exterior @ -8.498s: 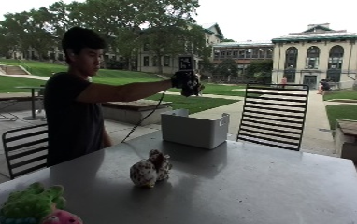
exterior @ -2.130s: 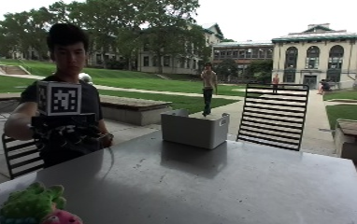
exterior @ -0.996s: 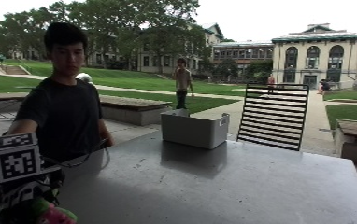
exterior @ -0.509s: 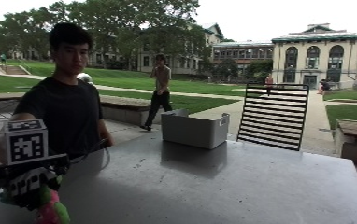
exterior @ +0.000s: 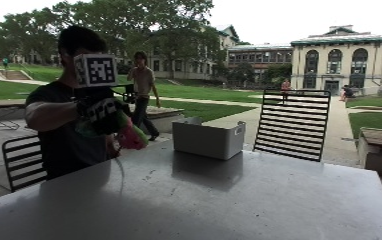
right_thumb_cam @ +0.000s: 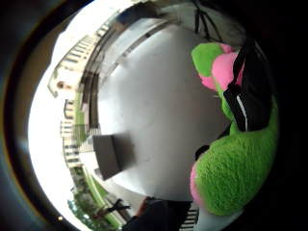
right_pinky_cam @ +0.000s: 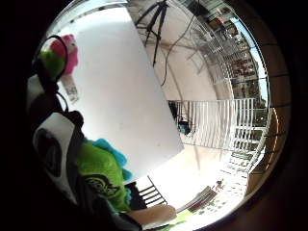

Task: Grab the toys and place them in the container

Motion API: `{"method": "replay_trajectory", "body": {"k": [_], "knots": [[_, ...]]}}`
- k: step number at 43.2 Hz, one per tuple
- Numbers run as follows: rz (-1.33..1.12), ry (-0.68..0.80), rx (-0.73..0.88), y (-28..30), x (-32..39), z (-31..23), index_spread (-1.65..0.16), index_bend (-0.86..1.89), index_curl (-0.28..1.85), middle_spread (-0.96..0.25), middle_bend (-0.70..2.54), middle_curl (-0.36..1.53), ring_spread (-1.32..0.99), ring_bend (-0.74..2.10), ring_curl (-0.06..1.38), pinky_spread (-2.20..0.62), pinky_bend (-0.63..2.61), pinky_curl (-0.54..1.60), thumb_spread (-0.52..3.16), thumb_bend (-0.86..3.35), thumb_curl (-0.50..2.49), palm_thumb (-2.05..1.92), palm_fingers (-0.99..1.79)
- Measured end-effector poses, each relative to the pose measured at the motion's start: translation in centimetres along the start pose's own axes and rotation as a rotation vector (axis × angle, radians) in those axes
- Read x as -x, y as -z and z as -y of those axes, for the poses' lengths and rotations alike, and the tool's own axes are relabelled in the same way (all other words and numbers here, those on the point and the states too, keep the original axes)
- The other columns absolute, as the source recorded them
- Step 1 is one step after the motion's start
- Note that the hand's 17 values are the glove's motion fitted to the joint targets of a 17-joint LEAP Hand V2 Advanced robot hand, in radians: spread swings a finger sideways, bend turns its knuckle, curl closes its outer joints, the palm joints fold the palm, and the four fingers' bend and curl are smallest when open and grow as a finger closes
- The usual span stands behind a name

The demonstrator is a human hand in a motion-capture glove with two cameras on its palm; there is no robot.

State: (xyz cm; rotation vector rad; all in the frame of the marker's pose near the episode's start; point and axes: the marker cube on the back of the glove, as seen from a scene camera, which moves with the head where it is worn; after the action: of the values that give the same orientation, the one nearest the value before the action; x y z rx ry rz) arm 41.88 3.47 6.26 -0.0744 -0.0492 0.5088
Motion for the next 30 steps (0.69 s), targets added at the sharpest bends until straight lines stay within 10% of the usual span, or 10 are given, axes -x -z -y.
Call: {"method": "replay_trajectory", "body": {"k": [30], "knots": [[0.125,0.378,-0.061,11.0,36.9,-10.0,-0.36,0.61,1.38,-0.45,0.83,0.73,-0.44,1.23,0.56,-0.44,1.00,0.43,0.46,0.28,1.17,0.69,0.97]]}}
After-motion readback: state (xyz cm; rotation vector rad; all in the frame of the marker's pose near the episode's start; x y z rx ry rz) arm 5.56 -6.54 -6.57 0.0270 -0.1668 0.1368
